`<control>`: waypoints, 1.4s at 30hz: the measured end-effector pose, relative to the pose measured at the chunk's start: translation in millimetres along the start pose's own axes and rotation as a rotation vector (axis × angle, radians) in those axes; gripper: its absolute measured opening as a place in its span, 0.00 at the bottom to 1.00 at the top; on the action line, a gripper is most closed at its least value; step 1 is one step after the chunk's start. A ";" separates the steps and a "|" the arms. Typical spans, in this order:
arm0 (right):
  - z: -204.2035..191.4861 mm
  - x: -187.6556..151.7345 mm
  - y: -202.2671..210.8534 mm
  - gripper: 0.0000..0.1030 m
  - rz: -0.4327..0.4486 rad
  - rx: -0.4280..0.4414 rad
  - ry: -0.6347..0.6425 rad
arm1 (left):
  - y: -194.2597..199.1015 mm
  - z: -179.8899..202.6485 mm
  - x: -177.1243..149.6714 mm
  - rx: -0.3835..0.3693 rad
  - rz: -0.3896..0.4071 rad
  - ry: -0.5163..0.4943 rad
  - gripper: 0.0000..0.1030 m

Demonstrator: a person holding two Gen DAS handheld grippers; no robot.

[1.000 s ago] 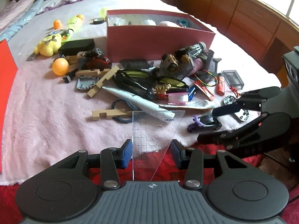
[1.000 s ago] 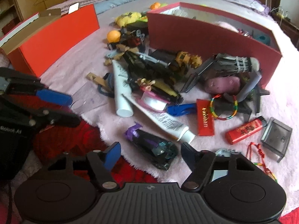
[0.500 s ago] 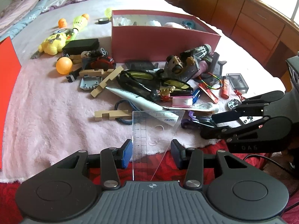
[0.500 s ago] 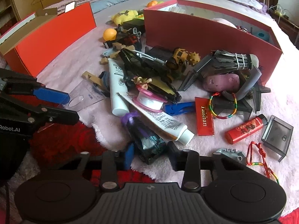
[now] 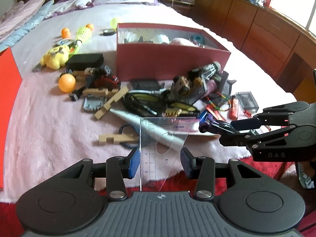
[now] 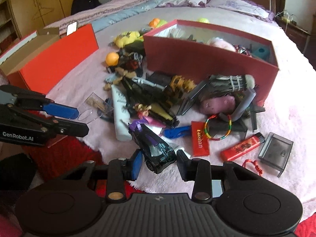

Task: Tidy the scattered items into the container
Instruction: 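Hold the ruler with the left tool while the right tool grasps the purple toy car, then carry the ruler with the left tool while the right tool carries the car toward the box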

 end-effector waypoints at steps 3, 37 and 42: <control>5.7 5.3 3.0 0.39 0.016 -0.006 -0.018 | -1.7 5.8 9.3 -0.006 0.015 -0.017 0.44; 88.2 118.0 7.2 0.39 0.202 -0.121 -0.097 | -41.3 40.9 173.0 0.009 0.226 -0.148 0.44; 101.5 139.6 0.0 0.37 0.213 -0.134 -0.101 | -59.7 44.3 192.9 0.002 0.213 -0.154 0.44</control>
Point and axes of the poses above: each gripper's, at about its wrist camera, not at the fingertips, and y roughly against the way its jaws point, z to its right, x to its top, the point moved 1 cm from there along -y, roughly the way its jaws point, and after that the axes turned 5 degrees about y, right-handed, at the moved point
